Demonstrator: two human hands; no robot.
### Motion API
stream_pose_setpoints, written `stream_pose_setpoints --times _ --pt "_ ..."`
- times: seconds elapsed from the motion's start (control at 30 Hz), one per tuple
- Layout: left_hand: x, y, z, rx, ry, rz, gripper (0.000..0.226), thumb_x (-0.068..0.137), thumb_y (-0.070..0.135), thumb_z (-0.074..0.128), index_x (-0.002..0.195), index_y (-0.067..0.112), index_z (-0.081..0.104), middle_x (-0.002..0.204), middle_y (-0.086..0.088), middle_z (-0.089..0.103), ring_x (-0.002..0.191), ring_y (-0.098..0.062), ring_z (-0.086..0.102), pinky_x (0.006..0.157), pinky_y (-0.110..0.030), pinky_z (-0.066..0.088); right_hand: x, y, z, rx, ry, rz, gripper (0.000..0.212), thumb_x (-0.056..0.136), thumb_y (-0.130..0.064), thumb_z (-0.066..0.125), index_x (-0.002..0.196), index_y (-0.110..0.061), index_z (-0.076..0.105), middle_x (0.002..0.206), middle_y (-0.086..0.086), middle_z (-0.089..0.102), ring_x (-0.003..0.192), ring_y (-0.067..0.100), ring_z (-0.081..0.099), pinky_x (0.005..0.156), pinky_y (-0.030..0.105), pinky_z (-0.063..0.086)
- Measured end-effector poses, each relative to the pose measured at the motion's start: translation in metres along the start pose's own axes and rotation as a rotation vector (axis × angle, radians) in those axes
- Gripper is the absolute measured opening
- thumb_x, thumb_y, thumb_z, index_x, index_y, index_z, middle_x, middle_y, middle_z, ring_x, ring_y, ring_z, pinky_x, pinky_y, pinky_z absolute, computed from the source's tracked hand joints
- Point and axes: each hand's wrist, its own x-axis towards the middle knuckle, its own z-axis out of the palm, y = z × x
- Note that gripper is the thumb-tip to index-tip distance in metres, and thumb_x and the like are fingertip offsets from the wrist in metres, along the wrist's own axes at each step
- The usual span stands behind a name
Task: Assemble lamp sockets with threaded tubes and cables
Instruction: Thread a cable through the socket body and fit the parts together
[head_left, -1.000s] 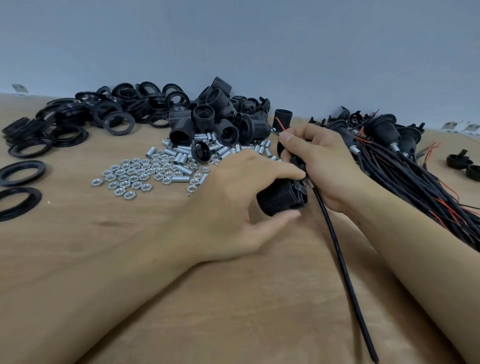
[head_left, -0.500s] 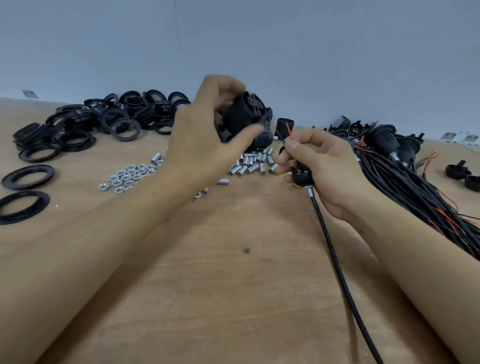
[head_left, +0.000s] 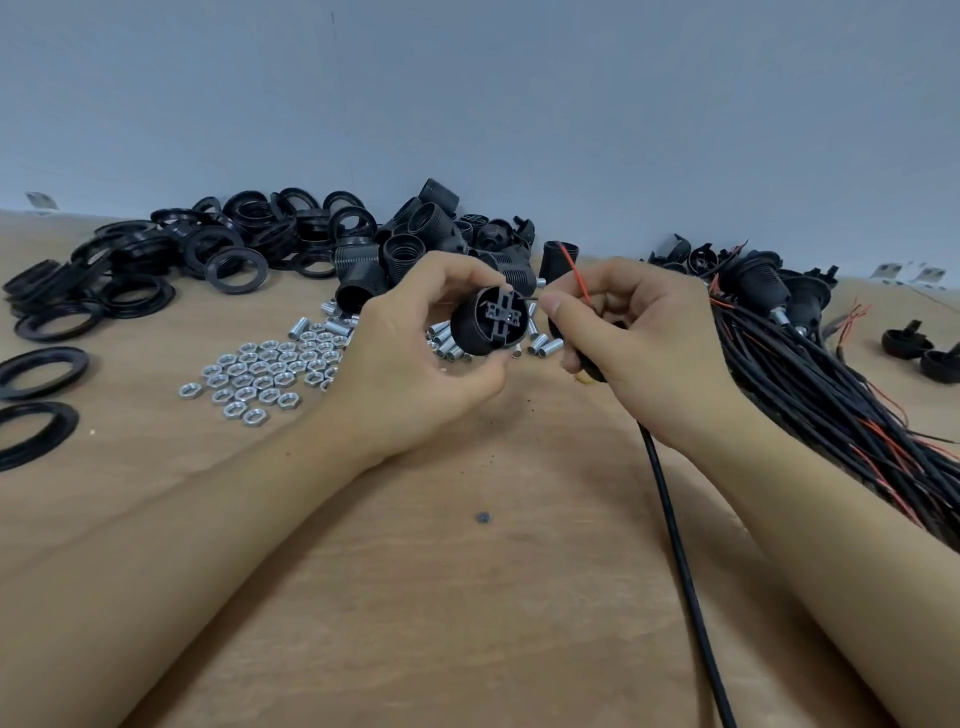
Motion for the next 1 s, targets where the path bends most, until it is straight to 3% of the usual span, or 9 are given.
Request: stream_pose_setpoints --times 0.13,0.33,0.5,0.63,0.7,0.8,1.0 --pt "0.001 0.002 0.001 0.014 0.022 0.044 0.043 0.075 0.001 0.073 0.116 0.005 0.059 0.110 0.000 0.068 0.109 -0.017 0.065 0.098 -0.037 0.052 -0.004 -0.004 0.003 -0.148 0.022 -0.166 0.011 0.088 -0.012 0.068 0.081 -0.020 0.069 0.061 0.005 0.057 0.053 0.025 0.054 0.048 0.035 0.047" --pt "0.002 0.002 -0.001 0.023 -0.007 0.073 0.045 0.075 -0.007 0.070 0.118 0.003 0.060 0.112 -0.004 0.067 0.110 -0.019 0.065 0.099 -0.039 0.052 -0.007 -0.006 0.005 -0.246 0.007 -0.283 0.006 0.088 -0.008 0.067 0.084 -0.012 0.067 0.054 -0.002 0.044 0.051 0.008 0.040 0.056 0.017 0.036" --pt "0.002 0.004 0.000 0.042 -0.063 0.115 0.048 0.073 -0.007 0.065 0.119 0.005 0.060 0.111 -0.003 0.066 0.105 -0.016 0.065 0.094 -0.030 0.051 -0.007 -0.007 0.007 -0.300 0.006 -0.325 0.005 0.088 -0.010 0.065 0.084 -0.013 0.065 0.053 -0.004 0.040 0.051 0.008 0.038 0.056 0.020 0.038" --pt "0.002 0.006 -0.004 -0.081 -0.208 -0.038 0.049 0.070 0.001 0.054 0.118 0.010 0.056 0.110 -0.007 0.062 0.102 -0.020 0.061 0.087 -0.027 0.048 -0.007 -0.006 0.009 -0.275 -0.022 -0.308 0.006 0.088 -0.008 0.065 0.083 -0.012 0.065 0.053 -0.002 0.040 0.052 0.008 0.037 0.057 0.021 0.037" --pt "0.001 0.006 -0.004 -0.084 -0.264 -0.068 0.045 0.073 0.004 0.063 0.116 0.013 0.051 0.107 -0.007 0.061 0.097 -0.020 0.061 0.084 -0.030 0.049 -0.008 -0.006 0.010 -0.254 -0.034 -0.284 0.007 0.088 -0.008 0.065 0.083 -0.012 0.064 0.054 0.000 0.040 0.052 0.008 0.036 0.058 0.018 0.035" --pt "0.000 0.006 -0.002 0.003 -0.169 -0.069 0.045 0.075 0.011 0.083 0.105 0.016 0.051 0.093 -0.006 0.063 0.080 -0.019 0.062 0.072 -0.032 0.052 -0.010 -0.009 0.012 -0.239 -0.068 -0.274 0.006 0.089 -0.008 0.064 0.083 -0.011 0.064 0.054 0.002 0.041 0.052 0.009 0.036 0.057 0.018 0.035" --pt "0.003 0.006 -0.005 0.044 -0.118 -0.022 0.029 0.072 0.006 0.073 0.090 0.012 0.051 0.076 -0.003 0.058 0.061 -0.014 0.052 0.053 -0.024 0.042 -0.013 -0.018 0.015 -0.296 -0.093 -0.314 0.008 0.087 -0.008 0.065 0.082 -0.014 0.064 0.051 -0.001 0.037 0.050 0.009 0.034 0.054 0.021 0.033"
